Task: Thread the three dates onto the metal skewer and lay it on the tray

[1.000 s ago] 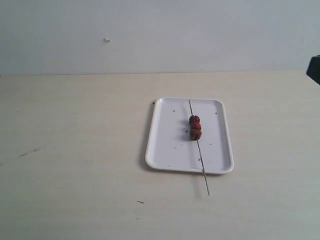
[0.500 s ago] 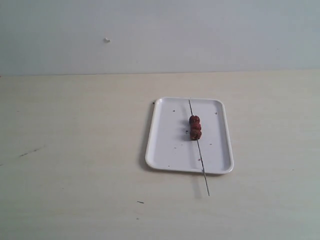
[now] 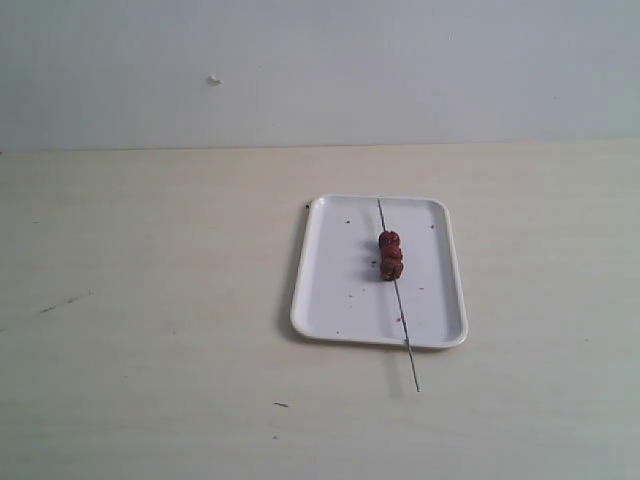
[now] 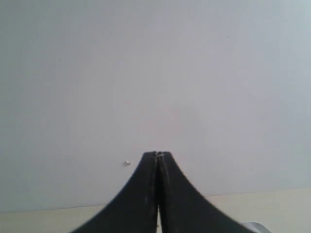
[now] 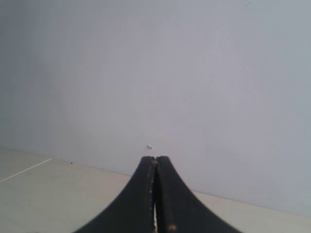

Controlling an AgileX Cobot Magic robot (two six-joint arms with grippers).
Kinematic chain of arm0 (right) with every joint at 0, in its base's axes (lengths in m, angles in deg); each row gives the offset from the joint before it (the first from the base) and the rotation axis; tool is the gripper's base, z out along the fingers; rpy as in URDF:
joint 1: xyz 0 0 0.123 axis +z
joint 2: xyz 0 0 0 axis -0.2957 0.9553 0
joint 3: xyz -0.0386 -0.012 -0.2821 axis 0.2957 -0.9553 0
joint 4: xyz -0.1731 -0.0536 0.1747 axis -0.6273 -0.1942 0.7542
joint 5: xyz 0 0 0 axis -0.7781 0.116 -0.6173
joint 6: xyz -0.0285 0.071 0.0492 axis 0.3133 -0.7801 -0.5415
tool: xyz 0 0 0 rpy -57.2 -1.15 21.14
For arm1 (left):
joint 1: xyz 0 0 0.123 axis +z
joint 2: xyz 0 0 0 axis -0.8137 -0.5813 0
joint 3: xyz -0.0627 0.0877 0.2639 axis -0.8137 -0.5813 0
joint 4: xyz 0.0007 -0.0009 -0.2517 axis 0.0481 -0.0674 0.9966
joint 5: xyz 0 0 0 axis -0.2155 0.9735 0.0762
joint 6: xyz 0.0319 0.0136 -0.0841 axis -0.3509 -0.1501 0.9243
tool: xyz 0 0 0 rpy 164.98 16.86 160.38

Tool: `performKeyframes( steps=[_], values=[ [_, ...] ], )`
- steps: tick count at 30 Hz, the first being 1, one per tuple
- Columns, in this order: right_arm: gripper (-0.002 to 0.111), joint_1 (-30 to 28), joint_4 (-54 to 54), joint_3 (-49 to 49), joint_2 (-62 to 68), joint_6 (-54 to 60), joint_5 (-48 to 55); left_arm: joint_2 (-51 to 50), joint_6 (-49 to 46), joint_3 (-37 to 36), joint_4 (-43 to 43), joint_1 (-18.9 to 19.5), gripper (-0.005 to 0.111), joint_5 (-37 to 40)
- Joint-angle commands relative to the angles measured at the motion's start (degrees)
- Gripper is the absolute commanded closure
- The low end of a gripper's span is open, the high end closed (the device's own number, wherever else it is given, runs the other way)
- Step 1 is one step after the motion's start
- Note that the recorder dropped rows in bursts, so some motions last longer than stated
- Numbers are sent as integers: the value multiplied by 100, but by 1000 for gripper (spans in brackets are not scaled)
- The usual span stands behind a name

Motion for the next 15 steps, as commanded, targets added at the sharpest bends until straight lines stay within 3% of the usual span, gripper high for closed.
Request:
performKeyframes(
  steps=[1, 10, 11, 13, 15],
  values=[
    [108, 0, 19, -42, -16, -8, 43, 40, 222, -12, 38, -32, 107, 37],
    [108, 0, 19, -42, -16, -8, 43, 302, 615, -133, -30, -32, 107, 13],
    [108, 0, 19, -42, -16, -8, 43, 302, 864, -187, -343, -32, 107, 13],
    [108, 0, 19, -42, -16, -8, 43, 302, 2342, -289, -1829, -32, 107, -53],
    [108, 0, 19, -42, -16, -8, 43, 302, 4590, -398, -3925, -12, 107, -144]
  ],
)
